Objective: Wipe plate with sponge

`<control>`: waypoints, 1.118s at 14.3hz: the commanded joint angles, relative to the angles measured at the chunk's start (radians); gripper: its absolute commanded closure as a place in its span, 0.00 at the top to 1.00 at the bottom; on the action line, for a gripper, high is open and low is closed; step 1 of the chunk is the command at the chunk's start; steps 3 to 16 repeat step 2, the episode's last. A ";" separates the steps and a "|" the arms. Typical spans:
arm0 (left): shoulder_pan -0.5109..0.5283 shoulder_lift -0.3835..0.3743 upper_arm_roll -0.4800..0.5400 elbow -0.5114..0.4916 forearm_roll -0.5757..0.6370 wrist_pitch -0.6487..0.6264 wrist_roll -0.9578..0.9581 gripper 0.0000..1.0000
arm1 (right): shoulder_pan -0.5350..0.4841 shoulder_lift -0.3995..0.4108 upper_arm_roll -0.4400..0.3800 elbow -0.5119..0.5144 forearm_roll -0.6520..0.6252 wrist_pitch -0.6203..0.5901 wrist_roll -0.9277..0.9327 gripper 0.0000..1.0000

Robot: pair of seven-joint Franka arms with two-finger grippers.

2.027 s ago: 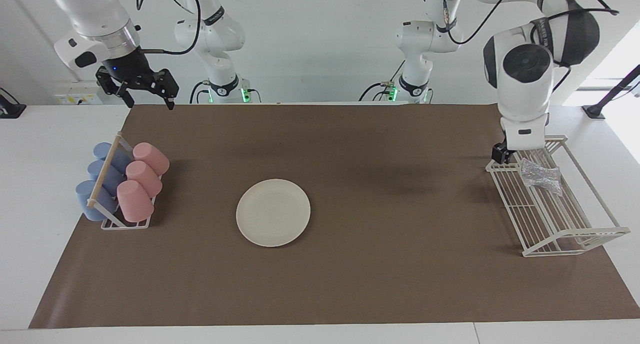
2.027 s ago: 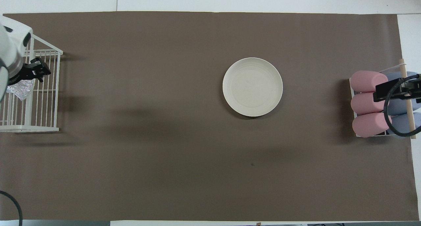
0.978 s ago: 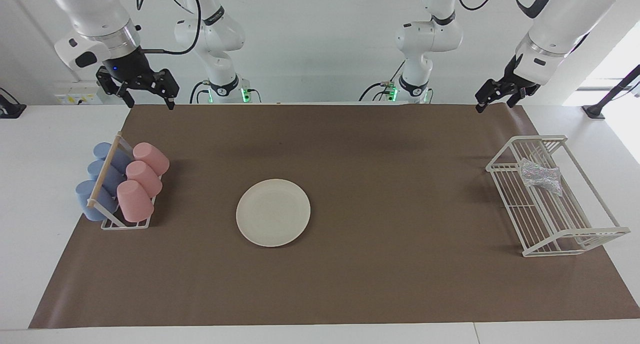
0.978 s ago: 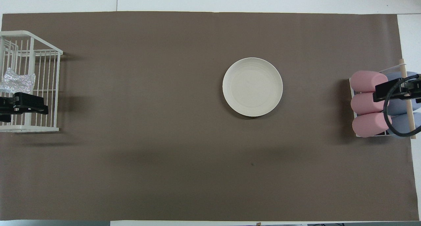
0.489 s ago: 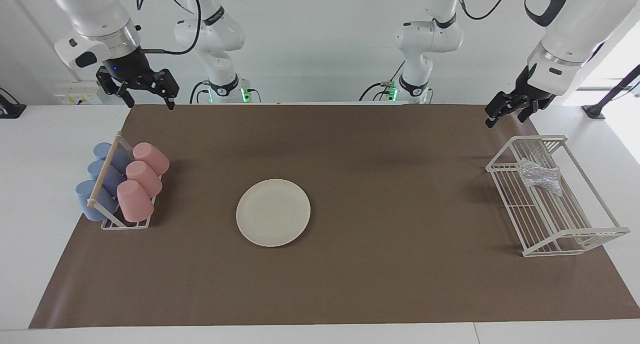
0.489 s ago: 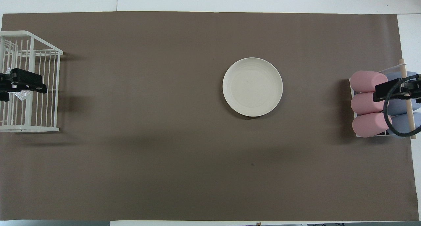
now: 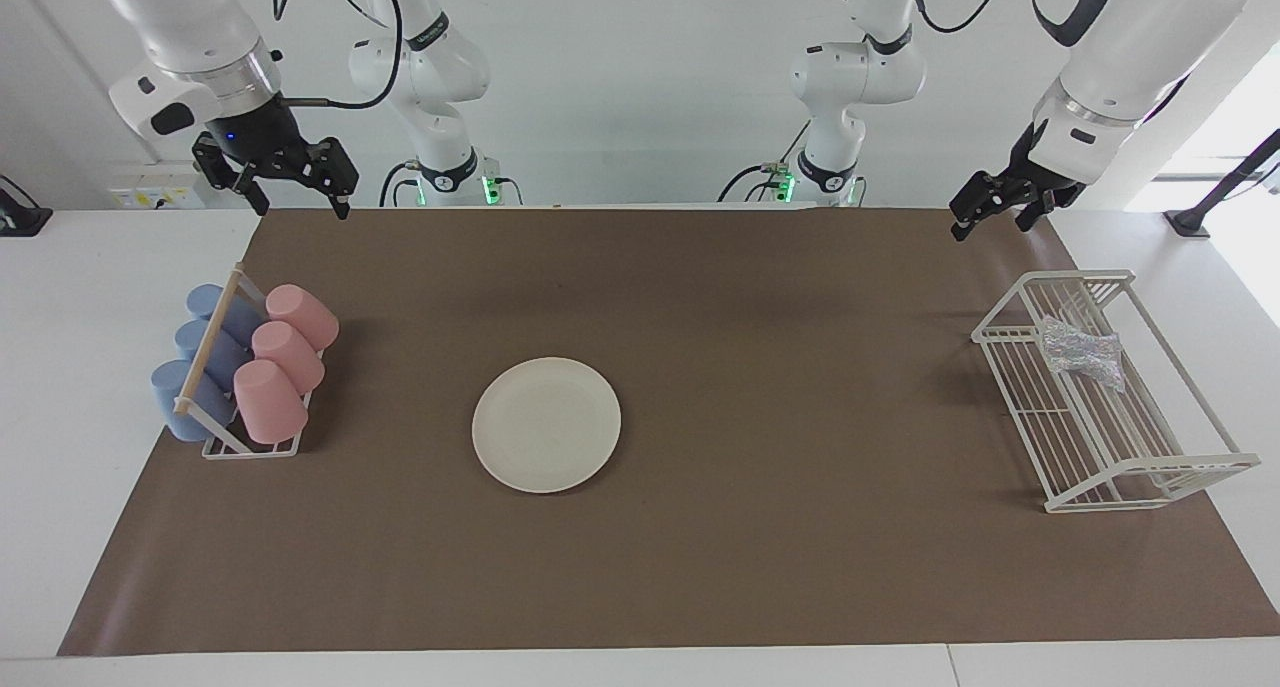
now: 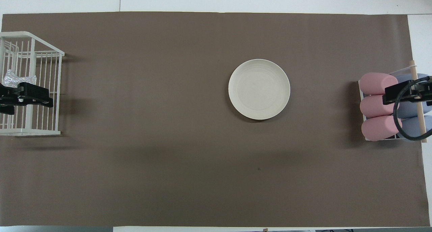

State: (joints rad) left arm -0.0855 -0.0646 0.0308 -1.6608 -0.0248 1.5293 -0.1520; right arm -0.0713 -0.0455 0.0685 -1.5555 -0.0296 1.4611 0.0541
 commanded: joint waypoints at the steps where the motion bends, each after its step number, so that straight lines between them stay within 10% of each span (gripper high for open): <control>1: 0.018 -0.023 -0.012 -0.025 -0.009 0.002 0.008 1.00 | -0.009 -0.013 0.008 -0.012 0.013 0.016 0.015 1.00; 16: 0.020 -0.026 -0.012 -0.025 -0.009 0.002 0.008 1.00 | -0.009 -0.013 0.008 -0.012 0.014 0.016 0.015 1.00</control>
